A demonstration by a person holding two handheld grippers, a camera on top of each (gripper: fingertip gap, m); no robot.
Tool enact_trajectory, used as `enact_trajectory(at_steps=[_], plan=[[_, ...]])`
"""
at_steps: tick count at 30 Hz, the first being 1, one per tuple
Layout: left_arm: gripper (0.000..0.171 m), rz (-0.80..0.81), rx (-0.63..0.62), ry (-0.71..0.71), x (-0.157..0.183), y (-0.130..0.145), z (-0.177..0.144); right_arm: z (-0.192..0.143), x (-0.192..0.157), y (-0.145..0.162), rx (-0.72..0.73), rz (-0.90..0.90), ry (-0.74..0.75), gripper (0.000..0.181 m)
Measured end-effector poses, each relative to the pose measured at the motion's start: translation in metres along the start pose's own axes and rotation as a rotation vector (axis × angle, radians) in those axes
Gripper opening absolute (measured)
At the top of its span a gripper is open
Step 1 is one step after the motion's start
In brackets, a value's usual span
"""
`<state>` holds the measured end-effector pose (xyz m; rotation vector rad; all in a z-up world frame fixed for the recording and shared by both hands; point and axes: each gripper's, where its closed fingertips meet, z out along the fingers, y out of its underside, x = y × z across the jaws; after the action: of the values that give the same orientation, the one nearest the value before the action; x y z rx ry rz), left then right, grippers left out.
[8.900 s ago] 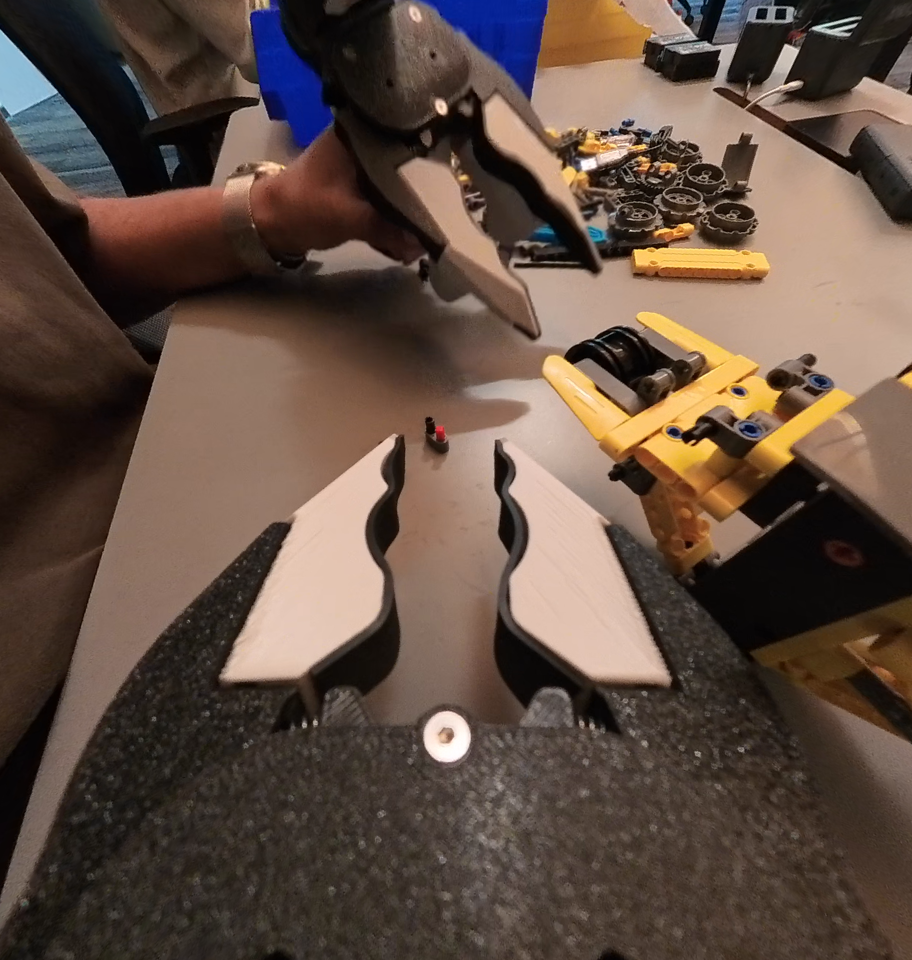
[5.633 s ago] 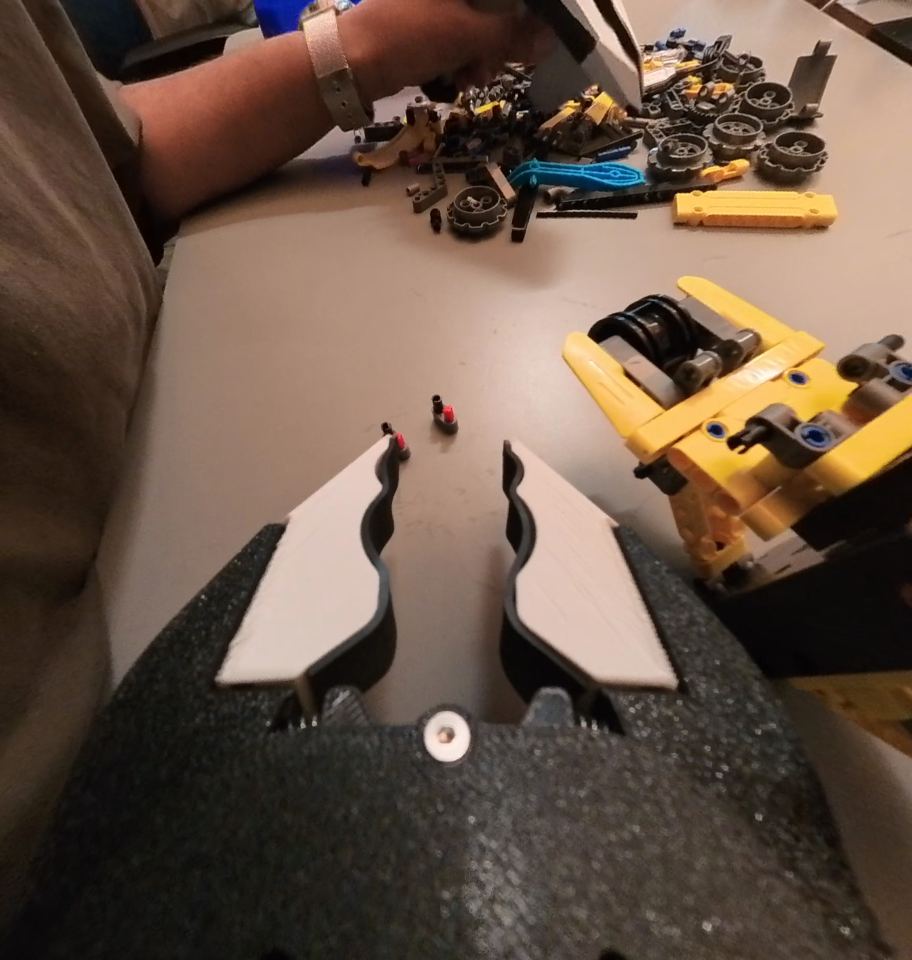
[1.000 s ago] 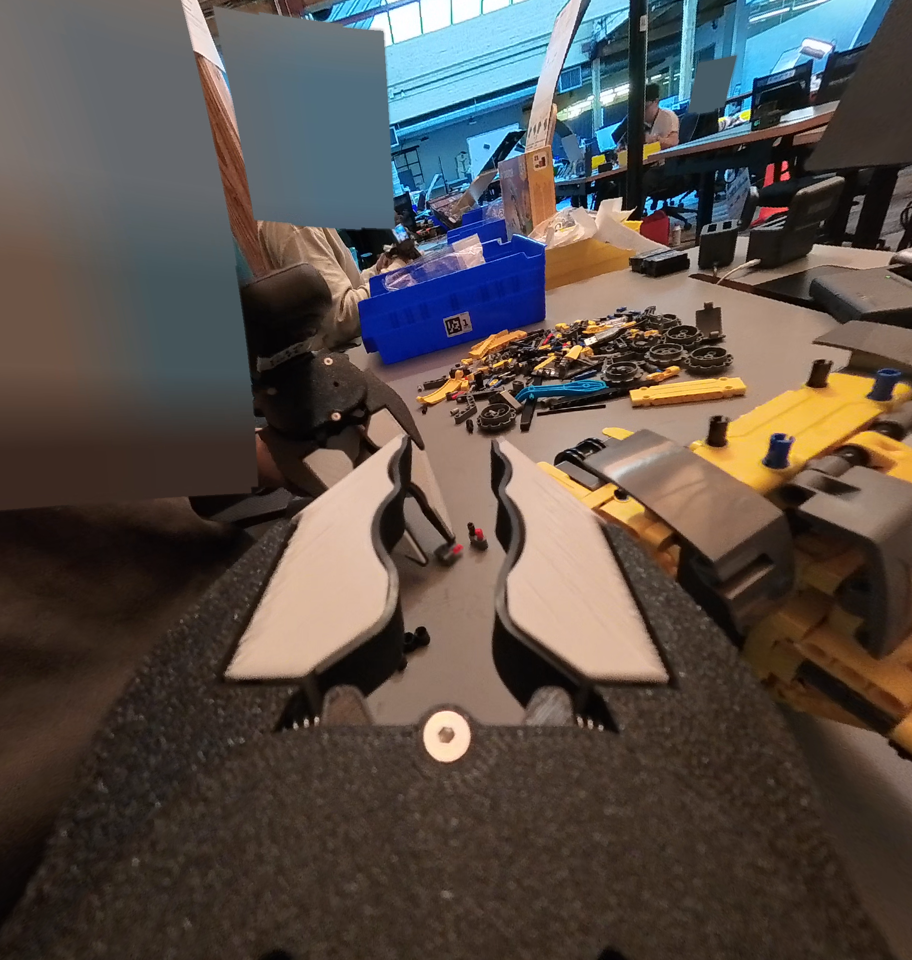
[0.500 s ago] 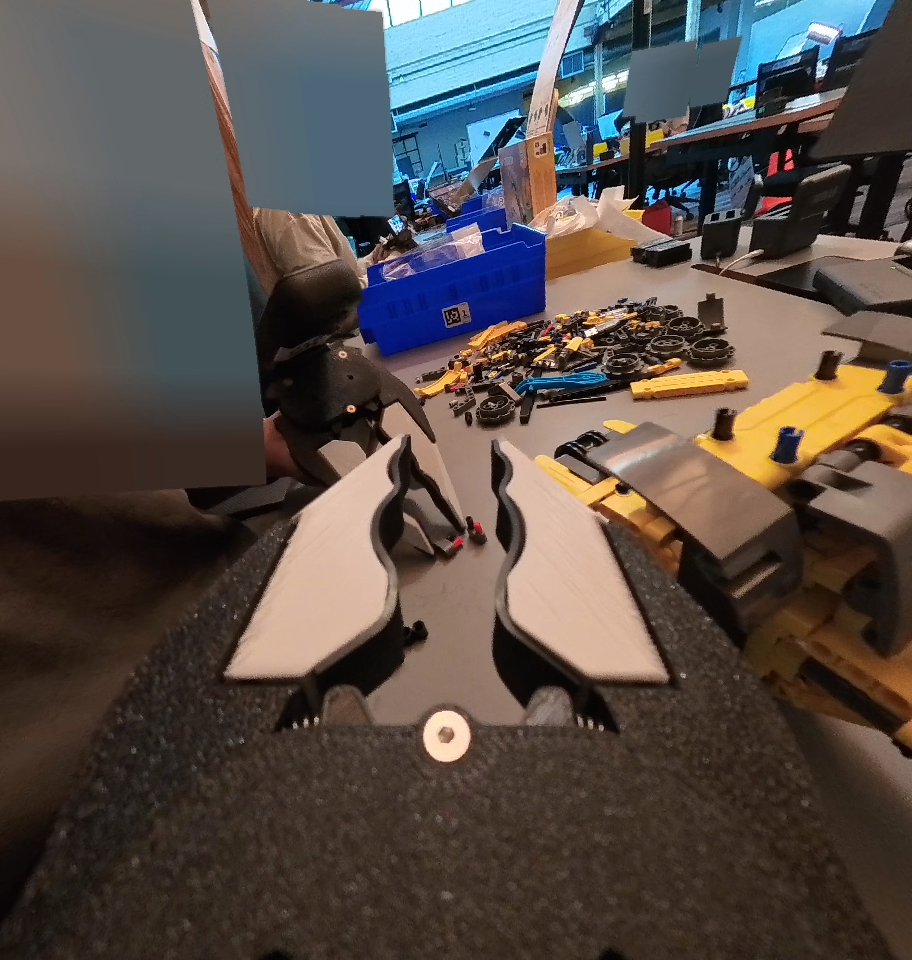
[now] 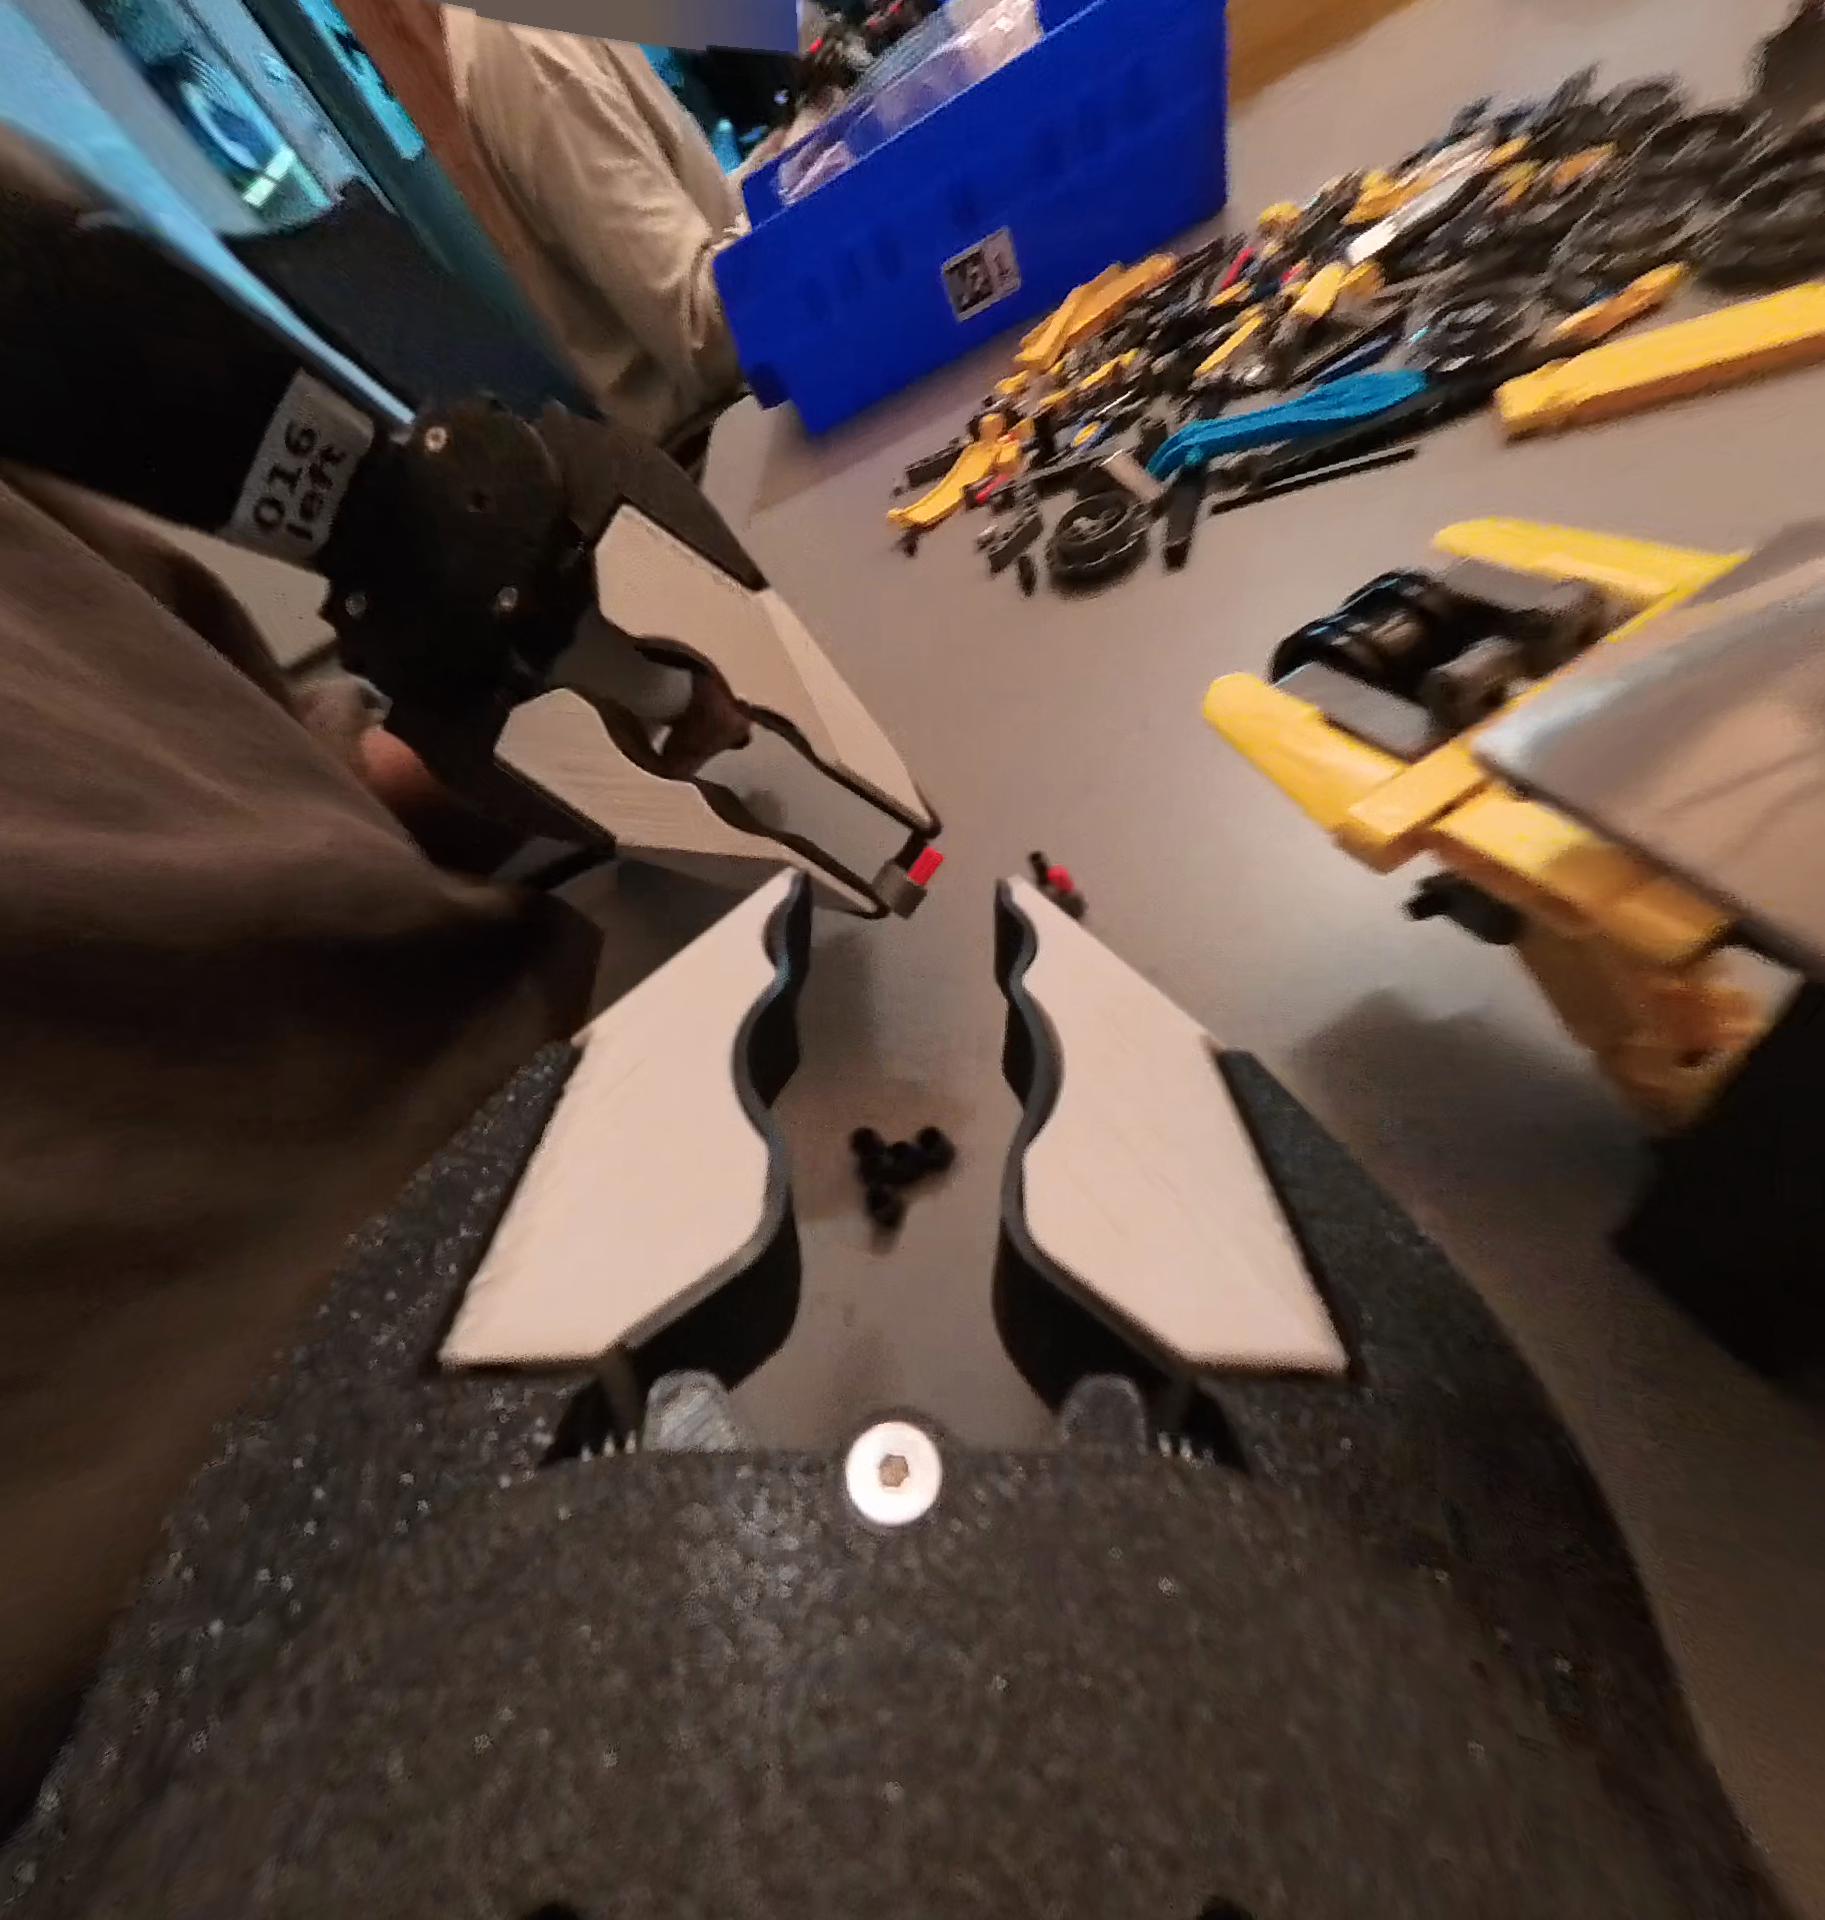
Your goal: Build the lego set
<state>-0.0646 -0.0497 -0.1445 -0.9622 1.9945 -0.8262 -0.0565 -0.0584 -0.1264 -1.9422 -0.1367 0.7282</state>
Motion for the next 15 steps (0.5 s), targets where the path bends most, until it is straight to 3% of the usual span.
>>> enact_trajectory(at_steps=[4,8,10,15], plan=[[0.012,0.073,0.049,-0.015,0.007,-0.013,-0.002,0.007,-0.009,0.006,-0.023,0.082,-0.068,0.029],[0.012,0.078,0.044,-0.012,0.008,-0.011,0.001,0.009,-0.007,0.012,-0.053,0.064,-0.048,0.009],[0.014,0.066,0.046,-0.002,0.009,-0.011,0.001,0.008,-0.007,0.012,-0.061,0.039,-0.036,0.008],[0.032,-0.176,0.139,0.192,0.017,-0.02,-0.004,0.007,-0.005,0.014,-0.085,-0.072,0.017,0.008]])
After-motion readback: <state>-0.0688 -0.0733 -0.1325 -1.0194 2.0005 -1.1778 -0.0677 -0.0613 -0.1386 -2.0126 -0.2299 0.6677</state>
